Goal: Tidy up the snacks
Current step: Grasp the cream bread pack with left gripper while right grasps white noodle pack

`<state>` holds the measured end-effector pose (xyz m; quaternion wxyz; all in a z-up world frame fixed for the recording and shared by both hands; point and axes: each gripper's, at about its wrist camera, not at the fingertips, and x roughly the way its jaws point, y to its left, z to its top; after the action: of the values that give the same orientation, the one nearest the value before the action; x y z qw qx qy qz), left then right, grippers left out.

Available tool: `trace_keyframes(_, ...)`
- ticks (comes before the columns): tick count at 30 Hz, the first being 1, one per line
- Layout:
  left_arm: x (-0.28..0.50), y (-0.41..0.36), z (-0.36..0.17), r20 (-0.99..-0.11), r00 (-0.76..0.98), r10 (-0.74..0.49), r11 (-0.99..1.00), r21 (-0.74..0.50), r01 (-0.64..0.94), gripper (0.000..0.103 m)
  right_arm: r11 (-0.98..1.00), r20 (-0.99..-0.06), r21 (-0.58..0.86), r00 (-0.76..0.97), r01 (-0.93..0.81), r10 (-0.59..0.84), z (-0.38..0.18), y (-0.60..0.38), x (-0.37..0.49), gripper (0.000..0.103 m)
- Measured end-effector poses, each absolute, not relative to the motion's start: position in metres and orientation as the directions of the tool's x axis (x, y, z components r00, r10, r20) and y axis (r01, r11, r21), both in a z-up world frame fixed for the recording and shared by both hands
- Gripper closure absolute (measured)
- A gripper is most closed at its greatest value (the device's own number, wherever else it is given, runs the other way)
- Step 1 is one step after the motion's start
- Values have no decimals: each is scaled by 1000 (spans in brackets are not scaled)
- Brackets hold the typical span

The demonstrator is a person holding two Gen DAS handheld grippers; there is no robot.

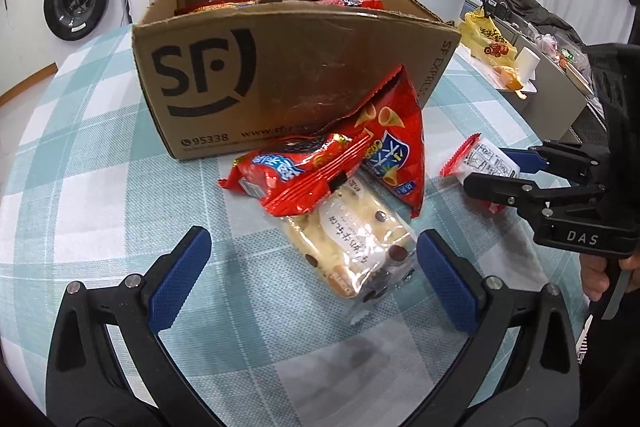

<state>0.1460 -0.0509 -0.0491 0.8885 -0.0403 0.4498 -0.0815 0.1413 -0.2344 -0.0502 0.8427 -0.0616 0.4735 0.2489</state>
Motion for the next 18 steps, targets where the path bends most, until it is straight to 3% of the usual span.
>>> trace_keyframes(18, 173, -88, -66, -820, 562, -107, 994, -82, 69, 1, 864, -820, 132, 435, -487, 371, -47, -226, 138, 56)
